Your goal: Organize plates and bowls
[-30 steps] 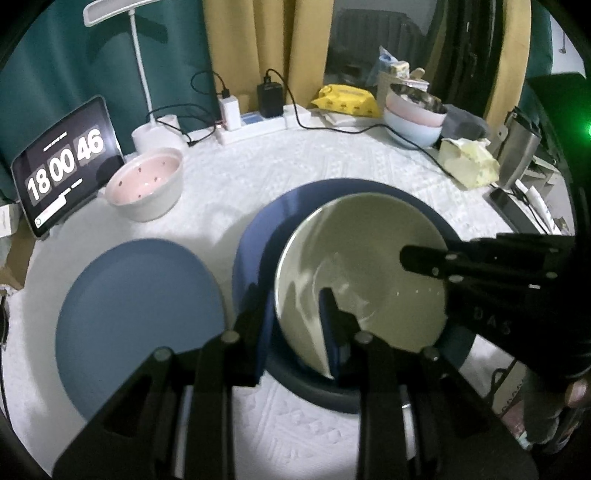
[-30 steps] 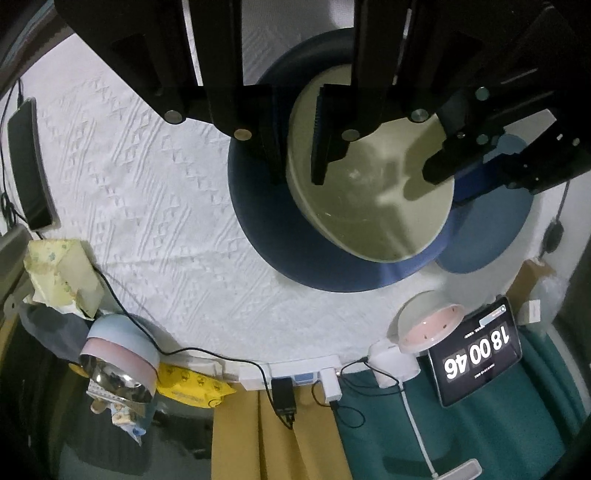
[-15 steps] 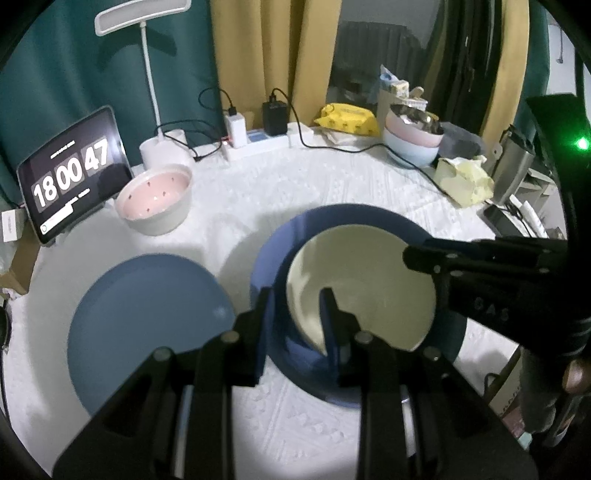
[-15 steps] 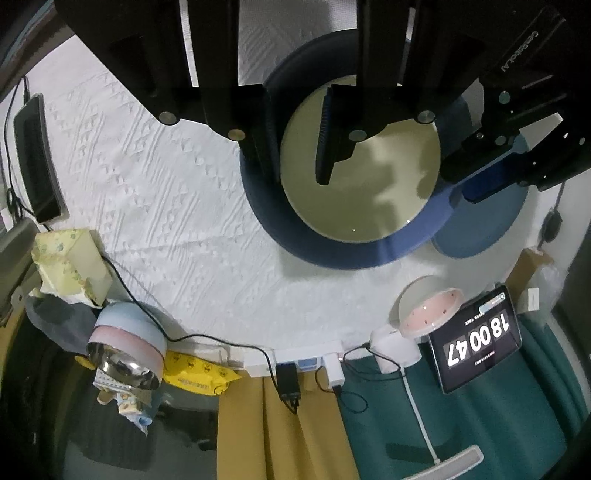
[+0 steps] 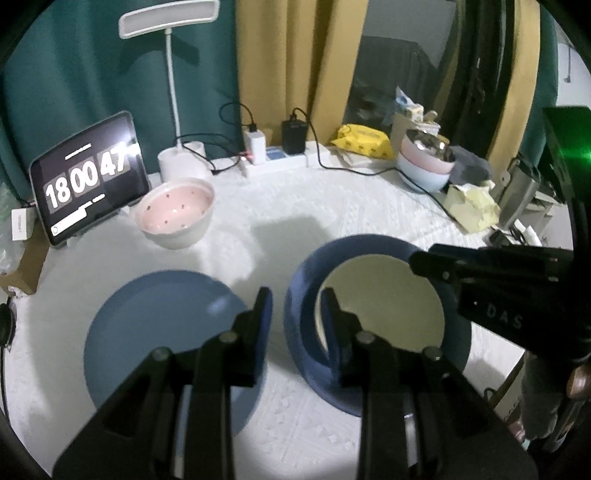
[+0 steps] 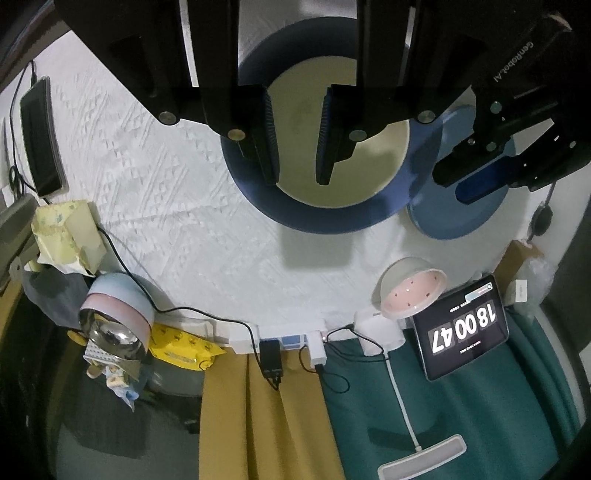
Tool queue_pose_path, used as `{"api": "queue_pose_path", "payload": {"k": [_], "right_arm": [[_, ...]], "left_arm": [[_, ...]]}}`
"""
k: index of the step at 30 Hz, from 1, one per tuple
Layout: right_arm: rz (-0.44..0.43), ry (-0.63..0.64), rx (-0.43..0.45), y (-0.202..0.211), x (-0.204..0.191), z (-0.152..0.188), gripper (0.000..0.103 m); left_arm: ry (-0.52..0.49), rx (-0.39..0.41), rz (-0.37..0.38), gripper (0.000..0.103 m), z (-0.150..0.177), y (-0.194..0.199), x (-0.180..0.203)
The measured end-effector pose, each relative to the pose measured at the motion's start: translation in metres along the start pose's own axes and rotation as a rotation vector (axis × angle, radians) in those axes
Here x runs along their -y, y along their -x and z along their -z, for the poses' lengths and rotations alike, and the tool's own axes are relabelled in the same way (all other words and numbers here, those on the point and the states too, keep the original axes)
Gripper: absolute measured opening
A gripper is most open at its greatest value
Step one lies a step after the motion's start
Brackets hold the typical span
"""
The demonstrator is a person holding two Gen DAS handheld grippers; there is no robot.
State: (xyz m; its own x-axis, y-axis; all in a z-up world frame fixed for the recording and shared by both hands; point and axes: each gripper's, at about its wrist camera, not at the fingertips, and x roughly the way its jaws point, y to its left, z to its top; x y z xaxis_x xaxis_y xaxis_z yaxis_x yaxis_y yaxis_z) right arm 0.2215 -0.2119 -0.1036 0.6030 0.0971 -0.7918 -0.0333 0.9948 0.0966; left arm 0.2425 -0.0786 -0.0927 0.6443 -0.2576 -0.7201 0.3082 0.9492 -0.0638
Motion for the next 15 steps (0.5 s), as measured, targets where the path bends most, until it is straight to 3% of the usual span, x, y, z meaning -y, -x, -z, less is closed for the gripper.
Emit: {"api": "queue_pose_path", "payload": {"k": [15], "right_arm": [[-0.004, 0.052, 0.018, -0.011, -0.028, -0.025, 0.023]], "left_arm": [[0.074, 0.050, -0.025, 0.039, -0.014, 0.001, -0.048]]}}
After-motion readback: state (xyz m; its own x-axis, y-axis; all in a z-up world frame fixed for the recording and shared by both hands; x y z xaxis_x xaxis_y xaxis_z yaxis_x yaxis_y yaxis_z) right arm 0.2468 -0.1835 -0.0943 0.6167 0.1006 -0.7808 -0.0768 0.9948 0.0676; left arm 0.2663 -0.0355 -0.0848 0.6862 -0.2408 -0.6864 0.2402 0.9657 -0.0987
